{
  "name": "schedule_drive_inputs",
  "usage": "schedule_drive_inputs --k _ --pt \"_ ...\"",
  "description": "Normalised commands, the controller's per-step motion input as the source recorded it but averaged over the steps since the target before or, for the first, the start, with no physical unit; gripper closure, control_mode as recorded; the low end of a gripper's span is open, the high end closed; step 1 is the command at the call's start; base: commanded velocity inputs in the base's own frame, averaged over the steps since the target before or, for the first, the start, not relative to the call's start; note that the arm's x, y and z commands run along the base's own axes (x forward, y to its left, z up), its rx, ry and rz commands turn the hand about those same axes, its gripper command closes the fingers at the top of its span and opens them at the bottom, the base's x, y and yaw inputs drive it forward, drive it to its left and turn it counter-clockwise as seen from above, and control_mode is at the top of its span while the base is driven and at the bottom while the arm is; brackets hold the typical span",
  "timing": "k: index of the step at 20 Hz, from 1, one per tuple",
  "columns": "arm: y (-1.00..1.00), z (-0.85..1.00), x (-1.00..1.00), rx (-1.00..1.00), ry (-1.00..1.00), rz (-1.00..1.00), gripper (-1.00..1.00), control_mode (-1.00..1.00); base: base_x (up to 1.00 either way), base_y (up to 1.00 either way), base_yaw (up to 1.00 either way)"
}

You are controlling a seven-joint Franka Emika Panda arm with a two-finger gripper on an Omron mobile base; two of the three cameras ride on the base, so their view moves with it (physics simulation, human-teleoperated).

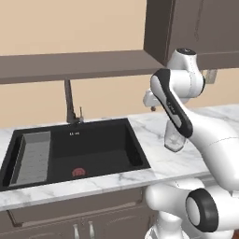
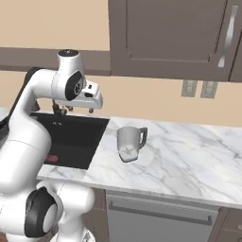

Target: Turn on the sink faucet and place the jug under the water for a few seconds to fill it up.

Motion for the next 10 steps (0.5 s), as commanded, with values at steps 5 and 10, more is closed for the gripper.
schedule_drive_inputs --k 5,10 --pt "0.00 0.00 0.00 0.00 0.00 0.00 -1.00 1.00 0.05 0.47 -0.01" --pt "0.00 0.00 0.00 0.00 0.00 0.00 -1.00 1.00 0.16 0.05 0.00"
